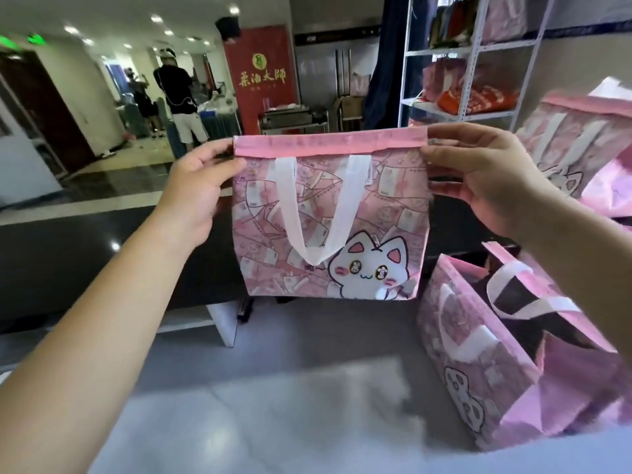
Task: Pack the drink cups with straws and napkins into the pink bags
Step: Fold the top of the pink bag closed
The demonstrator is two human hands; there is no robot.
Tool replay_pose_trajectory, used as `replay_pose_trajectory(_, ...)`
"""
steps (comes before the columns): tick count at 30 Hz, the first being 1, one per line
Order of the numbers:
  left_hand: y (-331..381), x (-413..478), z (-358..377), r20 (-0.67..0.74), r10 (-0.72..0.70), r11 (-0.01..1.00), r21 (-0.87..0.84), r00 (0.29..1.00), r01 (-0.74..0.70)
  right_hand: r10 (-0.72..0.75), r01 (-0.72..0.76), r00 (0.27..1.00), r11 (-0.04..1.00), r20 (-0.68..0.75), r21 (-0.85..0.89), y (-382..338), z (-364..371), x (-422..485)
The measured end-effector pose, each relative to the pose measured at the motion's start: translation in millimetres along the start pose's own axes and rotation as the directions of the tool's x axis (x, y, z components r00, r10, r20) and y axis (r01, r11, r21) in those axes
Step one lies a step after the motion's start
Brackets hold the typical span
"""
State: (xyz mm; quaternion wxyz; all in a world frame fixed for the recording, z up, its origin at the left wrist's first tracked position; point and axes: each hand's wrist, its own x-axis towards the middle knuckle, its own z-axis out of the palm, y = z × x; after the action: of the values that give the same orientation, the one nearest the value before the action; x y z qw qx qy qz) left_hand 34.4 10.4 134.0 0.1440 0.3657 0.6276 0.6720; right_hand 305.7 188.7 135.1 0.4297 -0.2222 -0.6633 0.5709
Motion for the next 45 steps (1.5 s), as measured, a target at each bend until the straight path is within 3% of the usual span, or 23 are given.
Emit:
replay_pose_trajectory(4,8.2,27.2,30.5,-0.034,-0.039,0.984,0.171,0.999,0.044,0.001,0.002,0.999,0.999,0.050,-0.049,1.2,-19.1,19.9)
replay_pose_trajectory(7,5.2,35.5,57.9,-0.009,-0.177,0.942,0.287,0.984,0.172,0.077,-0.074,0.990,0.997,0.121,-0.027,7.7,-25.7,25.8)
replay_pose_trajectory(10,6.7,36.0,86.3,0.041,-0.311,0.915,0.283,0.950,0.287,0.120,-0.122,0.969,0.993,0.214,-0.005,16.8,-28.5,26.2)
replay_pose_trajectory(15,-0.5,38.4,116.4,0.103,-0.251,0.957,0.177,0.963,0.231,0.166,-0.146,0.912,0.986,0.375,-0.083,29.2,-53.2,35.6)
replay_pose_trajectory(17,-7.9,30.2,125.2,0.110,-0.161,0.971,0.197,0.981,0.137,0.121,-0.071,0.942,0.984,0.313,-0.165,34.7,-66.1,39.5)
replay_pose_trajectory(20,-28.6,-13.5,139.2,0.081,-0.009,0.975,0.223,0.997,-0.009,-0.033,0.067,0.993,0.945,0.109,-0.319,51.3,-79.1,48.9)
replay_pose_trajectory(24,-80.0,-84.2,159.6,-0.054,0.074,0.977,0.205,0.996,-0.062,0.046,0.073,0.977,0.845,0.208,-0.530,82.6,-74.9,56.1)
replay_pose_trajectory(27,-109.8,-112.2,184.5,-0.190,0.064,0.975,0.219,0.980,-0.022,-0.022,0.166,0.978,0.677,0.206,-0.717,102.9,-62.9,59.0)
replay_pose_trajectory(29,-116.3,-115.0,195.6,-0.192,0.046,0.987,0.158,0.980,-0.015,-0.067,0.185,0.981,0.600,0.181,-0.779,110.4,-58.7,60.7)
replay_pose_trajectory(32,-122.5,-99.2,199.8,-0.192,0.043,0.989,0.148,0.980,-0.014,-0.109,0.185,0.983,0.568,0.149,-0.802,122.9,-62.4,67.9)
replay_pose_trajectory(36,-128.2,-67.8,202.1,-0.026,-0.022,0.993,0.115,0.999,0.025,-0.161,0.164,0.983,0.544,0.089,-0.823,131.7,-75.4,78.1)
replay_pose_trajectory(41,-127.8,-12.2,232.6,0.187,-0.100,0.989,0.125,0.977,0.077,-0.107,-0.026,0.986,0.646,-0.124,-0.763,135.7,-102.8,95.1)
replay_pose_trajectory(45,-127.4,24.6,275.4,0.287,-0.102,0.992,0.098,0.953,0.077,-0.100,-0.117,0.968,0.632,-0.231,-0.766,140.2,-134.5,103.0)
